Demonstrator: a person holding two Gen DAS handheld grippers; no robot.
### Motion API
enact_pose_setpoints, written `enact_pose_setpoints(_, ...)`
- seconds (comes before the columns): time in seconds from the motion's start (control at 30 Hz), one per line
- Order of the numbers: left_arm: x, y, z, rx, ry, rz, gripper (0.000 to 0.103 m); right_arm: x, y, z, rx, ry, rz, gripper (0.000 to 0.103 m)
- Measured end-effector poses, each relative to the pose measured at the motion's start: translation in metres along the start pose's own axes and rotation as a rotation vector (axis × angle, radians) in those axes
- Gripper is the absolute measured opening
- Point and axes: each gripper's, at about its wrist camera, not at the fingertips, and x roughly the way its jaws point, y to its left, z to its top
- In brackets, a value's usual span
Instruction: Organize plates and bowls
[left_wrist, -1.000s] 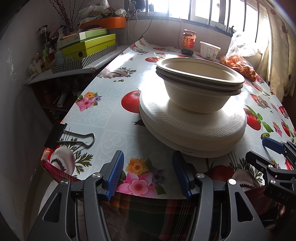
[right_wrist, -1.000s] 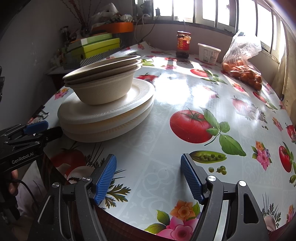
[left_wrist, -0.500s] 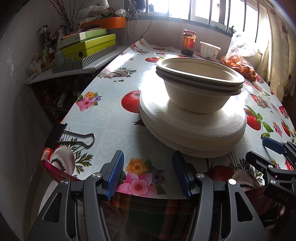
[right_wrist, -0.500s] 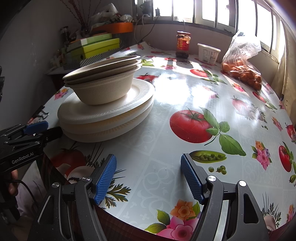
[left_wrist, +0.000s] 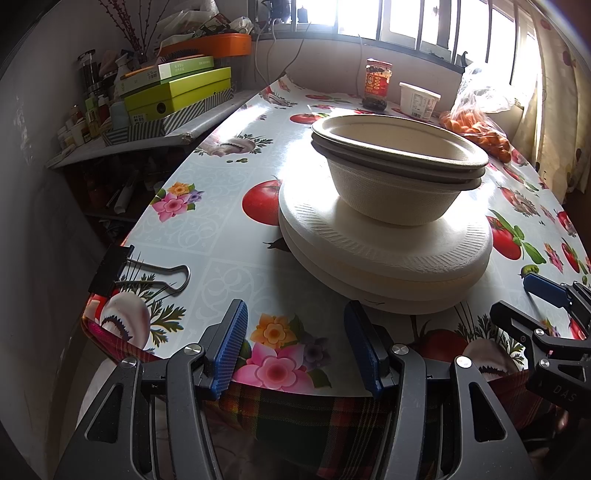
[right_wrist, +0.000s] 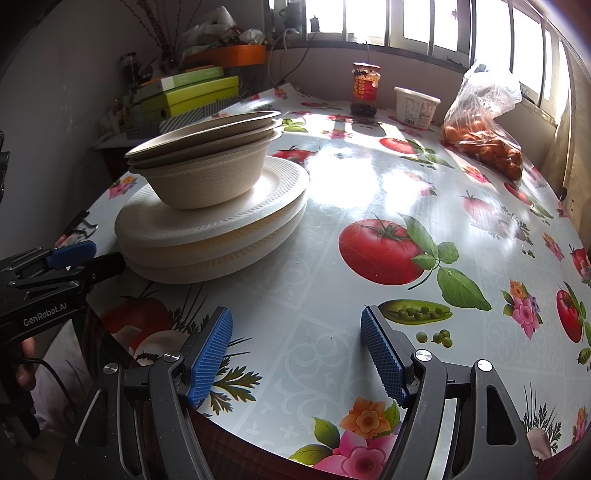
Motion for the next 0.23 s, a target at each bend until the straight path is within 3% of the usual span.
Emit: enact_pose_setpoints(0.23, -0.0004, -0.0002, 0.0005, 0.002, 0.001, -0.001, 0.056, 0.0001, 0.0002, -0.0002, 0.000, 0.000, 0.000, 0.073)
